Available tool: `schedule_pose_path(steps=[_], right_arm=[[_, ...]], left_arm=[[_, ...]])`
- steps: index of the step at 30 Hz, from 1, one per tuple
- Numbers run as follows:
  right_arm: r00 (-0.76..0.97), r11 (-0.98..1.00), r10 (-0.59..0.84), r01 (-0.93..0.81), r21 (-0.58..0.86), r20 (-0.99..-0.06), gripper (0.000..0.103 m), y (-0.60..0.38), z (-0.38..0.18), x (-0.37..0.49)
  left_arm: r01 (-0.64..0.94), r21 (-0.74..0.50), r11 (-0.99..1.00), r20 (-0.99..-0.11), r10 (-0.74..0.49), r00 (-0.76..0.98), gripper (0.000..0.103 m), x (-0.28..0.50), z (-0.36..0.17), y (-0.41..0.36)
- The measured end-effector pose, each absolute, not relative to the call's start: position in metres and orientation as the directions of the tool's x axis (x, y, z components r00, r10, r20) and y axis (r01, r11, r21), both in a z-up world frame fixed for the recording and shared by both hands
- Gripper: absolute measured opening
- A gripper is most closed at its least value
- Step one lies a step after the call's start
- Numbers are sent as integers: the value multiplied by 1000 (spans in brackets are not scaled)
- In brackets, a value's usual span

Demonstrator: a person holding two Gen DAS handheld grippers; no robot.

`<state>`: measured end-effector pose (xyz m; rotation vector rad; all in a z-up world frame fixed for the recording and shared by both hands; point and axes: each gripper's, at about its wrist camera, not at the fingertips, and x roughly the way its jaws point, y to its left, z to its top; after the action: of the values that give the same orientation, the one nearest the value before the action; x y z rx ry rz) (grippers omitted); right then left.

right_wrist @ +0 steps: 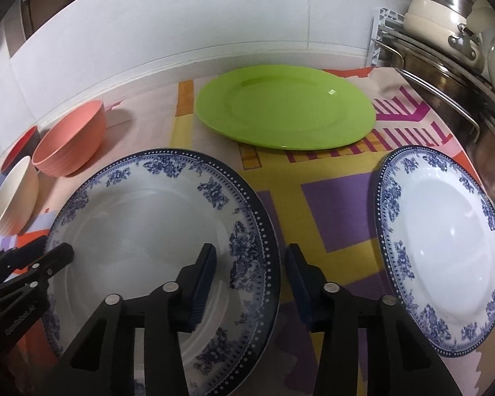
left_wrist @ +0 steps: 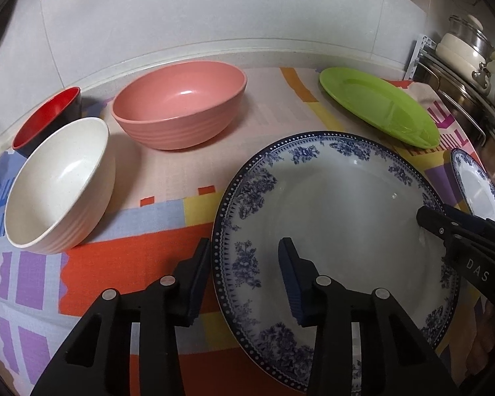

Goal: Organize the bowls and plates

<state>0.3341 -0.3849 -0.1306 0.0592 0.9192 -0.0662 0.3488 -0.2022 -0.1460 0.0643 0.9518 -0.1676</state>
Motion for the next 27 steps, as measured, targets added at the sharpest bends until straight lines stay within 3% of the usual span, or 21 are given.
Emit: schedule_pose_path(steps=[27], right_arm=[[612, 1000, -10, 27, 8, -790, 37, -360, -102, 308]], left_arm=[[102, 16, 995, -780, -52, 624, 36, 297, -115, -170]])
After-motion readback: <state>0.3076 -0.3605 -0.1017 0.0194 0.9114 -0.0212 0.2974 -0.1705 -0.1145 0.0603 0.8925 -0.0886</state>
